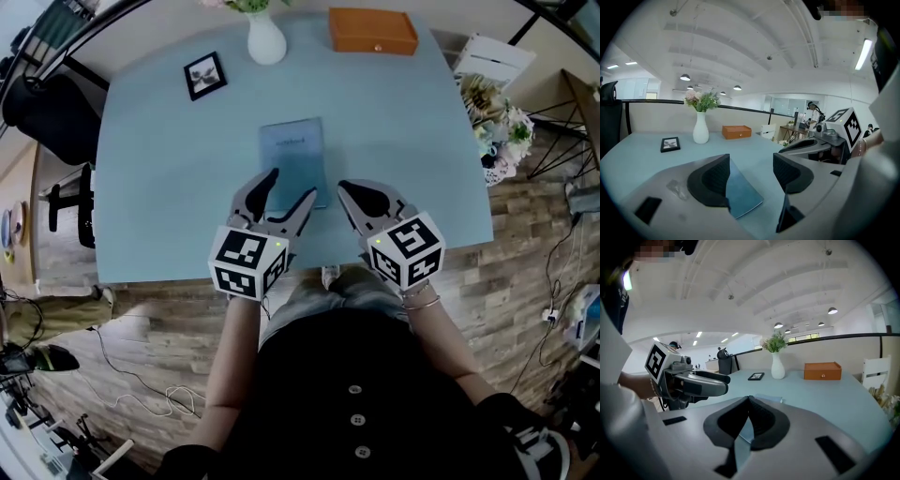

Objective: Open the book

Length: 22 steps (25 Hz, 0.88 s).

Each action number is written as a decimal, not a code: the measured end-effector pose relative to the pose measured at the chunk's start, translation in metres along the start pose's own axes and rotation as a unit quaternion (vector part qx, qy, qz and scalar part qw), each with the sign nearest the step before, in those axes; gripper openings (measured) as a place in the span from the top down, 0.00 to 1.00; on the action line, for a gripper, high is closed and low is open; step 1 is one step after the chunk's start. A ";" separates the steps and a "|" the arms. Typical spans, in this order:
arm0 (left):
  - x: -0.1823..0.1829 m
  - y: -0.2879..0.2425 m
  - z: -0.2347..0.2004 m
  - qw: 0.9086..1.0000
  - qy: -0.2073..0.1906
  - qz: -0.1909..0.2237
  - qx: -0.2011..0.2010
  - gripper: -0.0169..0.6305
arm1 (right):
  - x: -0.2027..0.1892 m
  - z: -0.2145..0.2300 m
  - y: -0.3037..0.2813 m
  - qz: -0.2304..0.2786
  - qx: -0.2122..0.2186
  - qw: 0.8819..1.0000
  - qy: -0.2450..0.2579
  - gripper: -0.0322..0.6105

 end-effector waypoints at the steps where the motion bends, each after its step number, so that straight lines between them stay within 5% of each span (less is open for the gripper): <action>1: 0.001 -0.002 0.000 1.000 0.000 0.000 0.002 0.55 | 0.001 0.003 0.000 0.000 0.002 1.000 0.001 0.95; 22: -0.014 -0.023 -0.005 0.999 0.022 -0.027 0.008 0.55 | -0.012 0.026 -0.010 -0.018 0.013 1.000 -0.008 0.95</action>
Point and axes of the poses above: the fingertips, and each gripper's own axes: y backward along the fingers, z to its right, x out of its top, the point moved 3 cm from there along y, backward along the fingers, and after that the axes turned 4 degrees about -x, right-handed, at the moved point
